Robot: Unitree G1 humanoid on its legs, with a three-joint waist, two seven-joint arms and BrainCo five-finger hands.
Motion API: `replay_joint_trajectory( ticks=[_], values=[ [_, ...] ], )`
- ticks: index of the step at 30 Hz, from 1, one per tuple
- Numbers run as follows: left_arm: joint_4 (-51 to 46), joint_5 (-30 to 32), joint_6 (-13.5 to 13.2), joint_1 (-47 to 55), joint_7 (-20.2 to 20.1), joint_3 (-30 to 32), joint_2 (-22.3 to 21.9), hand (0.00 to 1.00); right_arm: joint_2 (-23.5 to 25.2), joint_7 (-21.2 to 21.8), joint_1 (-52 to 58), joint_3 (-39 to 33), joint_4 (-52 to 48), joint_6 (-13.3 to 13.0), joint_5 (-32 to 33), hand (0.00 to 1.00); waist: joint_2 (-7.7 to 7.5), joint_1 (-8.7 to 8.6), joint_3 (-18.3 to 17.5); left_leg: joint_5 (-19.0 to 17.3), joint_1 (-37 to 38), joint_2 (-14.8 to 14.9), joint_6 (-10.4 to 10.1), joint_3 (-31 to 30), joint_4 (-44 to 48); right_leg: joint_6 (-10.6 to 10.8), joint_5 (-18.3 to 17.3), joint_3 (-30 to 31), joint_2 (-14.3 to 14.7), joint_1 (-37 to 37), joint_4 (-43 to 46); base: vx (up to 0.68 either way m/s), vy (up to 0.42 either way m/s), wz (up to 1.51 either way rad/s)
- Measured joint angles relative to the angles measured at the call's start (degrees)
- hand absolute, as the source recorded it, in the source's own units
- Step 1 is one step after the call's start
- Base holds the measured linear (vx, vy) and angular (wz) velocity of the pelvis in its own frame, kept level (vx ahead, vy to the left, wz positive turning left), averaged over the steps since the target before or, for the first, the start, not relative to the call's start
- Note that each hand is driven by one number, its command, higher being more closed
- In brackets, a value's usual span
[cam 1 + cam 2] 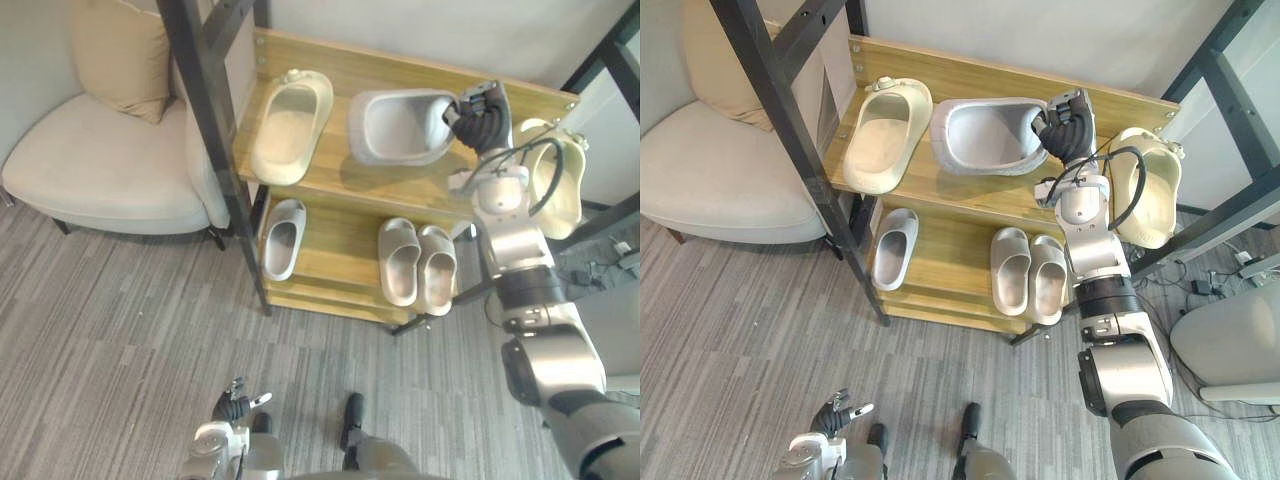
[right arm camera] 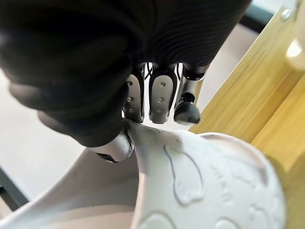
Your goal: Organize the slippers on the shoe rack
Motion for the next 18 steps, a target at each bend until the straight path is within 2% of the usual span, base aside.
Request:
replay_joint_trajectory(
  ticks=[7, 18],
  values=[
    [0.12, 0.08, -0.02, 1.04, -0.03, -0.05, -0.13, 0.0, 0.39, -0.15, 5.48, -0.17, -2.03, 0.01, -1.04, 1.0, 0.1, -0.14, -2.3, 0.03, 0.27, -0.02, -0.04, -0.12, -0.15, 0.03, -0.03, -0.02, -0.03, 0.27, -0.01, 0.0, 0.0, 0.0],
    [0.57, 1.18, 0.08, 1.45, -0.08, -0.99, -0.33, 0.0, 2.28, -0.4, 10.0, -1.99, -4.68, -0.05, -1.16, 1.0, 0.95, -1.01, -3.71, 0.04, 0.46, -0.04, -0.05, -0.26, -0.2, 0.04, -0.04, -0.11, -0.02, 0.47, -0.01, 0.0, 0.0, 0.0]
  ],
)
